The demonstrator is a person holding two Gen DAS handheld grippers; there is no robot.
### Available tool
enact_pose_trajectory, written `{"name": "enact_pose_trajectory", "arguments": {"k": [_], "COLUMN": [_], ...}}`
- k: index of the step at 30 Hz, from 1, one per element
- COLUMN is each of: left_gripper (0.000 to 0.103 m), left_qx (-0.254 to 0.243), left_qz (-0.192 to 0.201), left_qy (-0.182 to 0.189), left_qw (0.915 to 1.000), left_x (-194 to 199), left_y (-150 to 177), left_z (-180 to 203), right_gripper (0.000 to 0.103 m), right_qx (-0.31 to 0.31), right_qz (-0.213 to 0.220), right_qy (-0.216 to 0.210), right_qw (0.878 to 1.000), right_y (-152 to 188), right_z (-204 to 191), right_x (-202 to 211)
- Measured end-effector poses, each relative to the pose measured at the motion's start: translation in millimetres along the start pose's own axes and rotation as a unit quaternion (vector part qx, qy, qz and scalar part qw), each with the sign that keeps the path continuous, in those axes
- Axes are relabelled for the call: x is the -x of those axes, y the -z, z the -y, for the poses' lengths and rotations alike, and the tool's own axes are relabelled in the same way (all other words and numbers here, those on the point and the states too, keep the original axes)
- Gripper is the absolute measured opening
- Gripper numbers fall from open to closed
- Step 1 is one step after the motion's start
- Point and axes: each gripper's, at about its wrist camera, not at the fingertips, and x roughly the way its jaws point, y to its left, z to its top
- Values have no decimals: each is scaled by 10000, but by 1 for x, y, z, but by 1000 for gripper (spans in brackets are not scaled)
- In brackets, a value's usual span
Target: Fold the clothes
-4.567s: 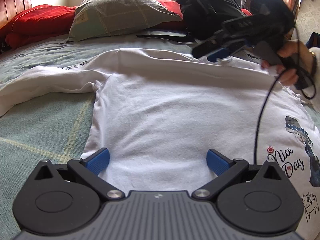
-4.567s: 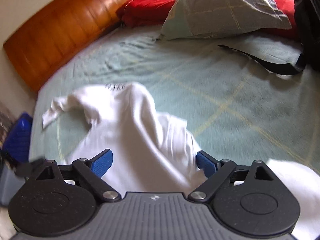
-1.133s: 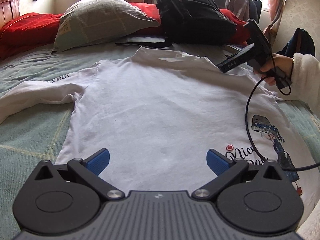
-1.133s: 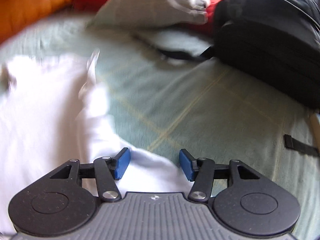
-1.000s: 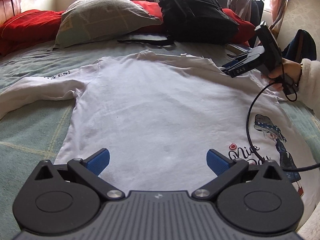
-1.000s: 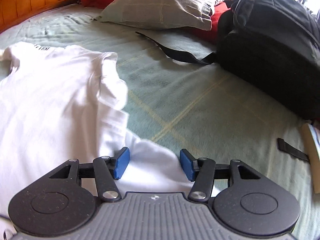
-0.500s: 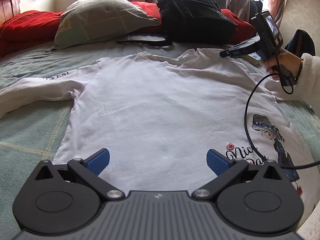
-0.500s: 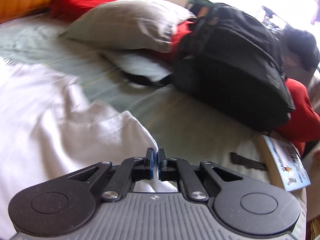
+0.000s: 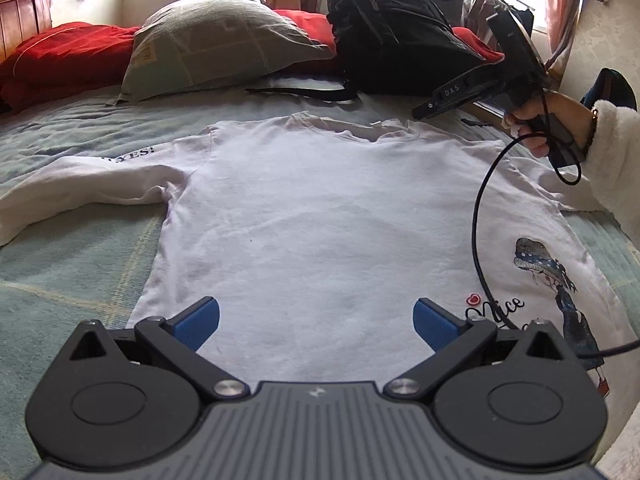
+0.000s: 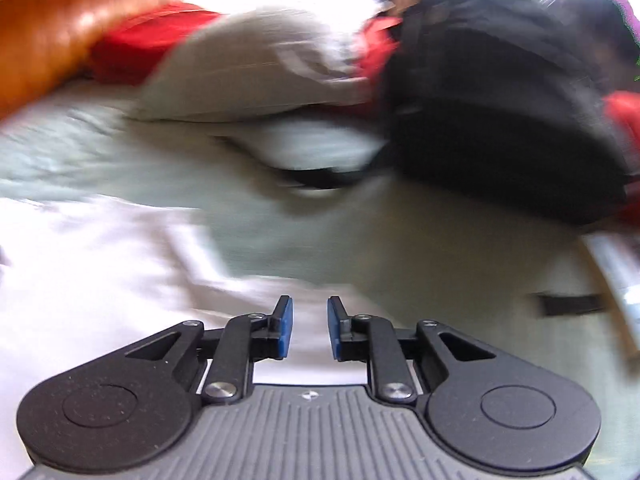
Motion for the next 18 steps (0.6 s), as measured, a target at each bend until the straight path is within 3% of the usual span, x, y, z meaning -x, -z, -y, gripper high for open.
{"name": "enact_pose_trajectory", "arguments": {"k": [2,6,10,13,18], "left_gripper": [102,102,102,102,102], "left_qx": [16,40,71,112,127], "left_qz": [-10,-12,27,0,-55], "left_qy": [-21,-35,14,-11,18], "left_qw": [10000,10000,10000,9999,9999], "left_x": [0,3,6,2,-3], "left_y": [1,3,5,6,8], "left_z": [-2,-5,-9,-13,-14], "right_gripper": [23,25,36,44,52], "right_qx": [-65,294,766,1515,2146], "right_qz": [-71,0,-163,-131,6], "right_qy": [-375,-286,-369,-121,162], "right_qw": [9992,9992,9962,9883,9766], "right_y": [-7,-25,-21,-6,6], "right_z": [-13,-28,-35,-49,-60], "right_x": [-6,-29,-48,-53,-58]}}
